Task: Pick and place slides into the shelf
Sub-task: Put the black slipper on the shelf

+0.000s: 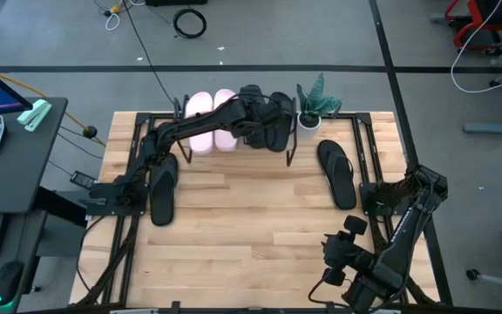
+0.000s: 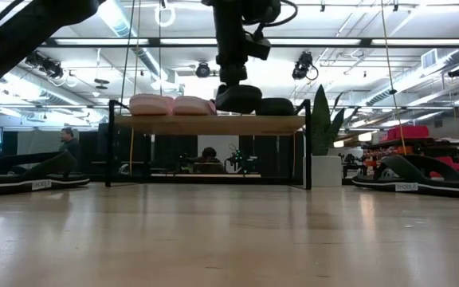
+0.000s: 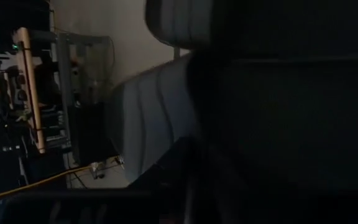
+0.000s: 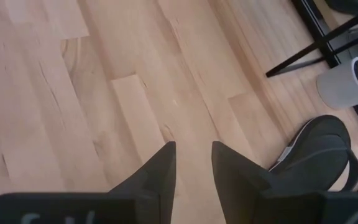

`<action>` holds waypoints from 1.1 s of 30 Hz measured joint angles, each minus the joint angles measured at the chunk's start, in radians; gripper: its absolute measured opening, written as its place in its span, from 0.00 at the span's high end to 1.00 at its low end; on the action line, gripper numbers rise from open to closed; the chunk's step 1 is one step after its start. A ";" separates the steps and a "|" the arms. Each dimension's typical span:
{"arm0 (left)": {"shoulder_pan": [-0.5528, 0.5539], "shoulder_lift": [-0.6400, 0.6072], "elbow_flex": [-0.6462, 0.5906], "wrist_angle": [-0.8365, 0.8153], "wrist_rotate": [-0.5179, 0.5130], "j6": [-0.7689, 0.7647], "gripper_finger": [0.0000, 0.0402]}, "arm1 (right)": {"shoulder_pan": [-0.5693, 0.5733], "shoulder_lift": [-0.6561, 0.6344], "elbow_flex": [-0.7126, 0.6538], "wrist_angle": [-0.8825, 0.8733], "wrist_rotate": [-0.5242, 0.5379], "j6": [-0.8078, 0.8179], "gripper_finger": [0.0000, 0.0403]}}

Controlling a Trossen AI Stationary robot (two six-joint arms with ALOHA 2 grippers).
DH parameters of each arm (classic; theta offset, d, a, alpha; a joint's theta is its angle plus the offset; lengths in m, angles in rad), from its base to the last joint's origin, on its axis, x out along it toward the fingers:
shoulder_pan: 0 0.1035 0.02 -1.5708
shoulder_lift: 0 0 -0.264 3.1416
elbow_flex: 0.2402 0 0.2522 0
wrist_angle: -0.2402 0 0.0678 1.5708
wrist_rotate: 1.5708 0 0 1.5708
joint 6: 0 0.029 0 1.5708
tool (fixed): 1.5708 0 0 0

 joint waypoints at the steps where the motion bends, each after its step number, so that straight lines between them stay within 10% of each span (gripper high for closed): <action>1: 0.000 0.000 0.000 -0.021 0.000 -0.002 0.80 | 0.000 0.000 0.000 0.000 0.000 0.000 0.73; 33: -0.146 -0.090 0.042 -0.073 -0.063 -0.219 0.67 | 0.000 0.000 0.000 -0.001 0.001 -0.056 0.73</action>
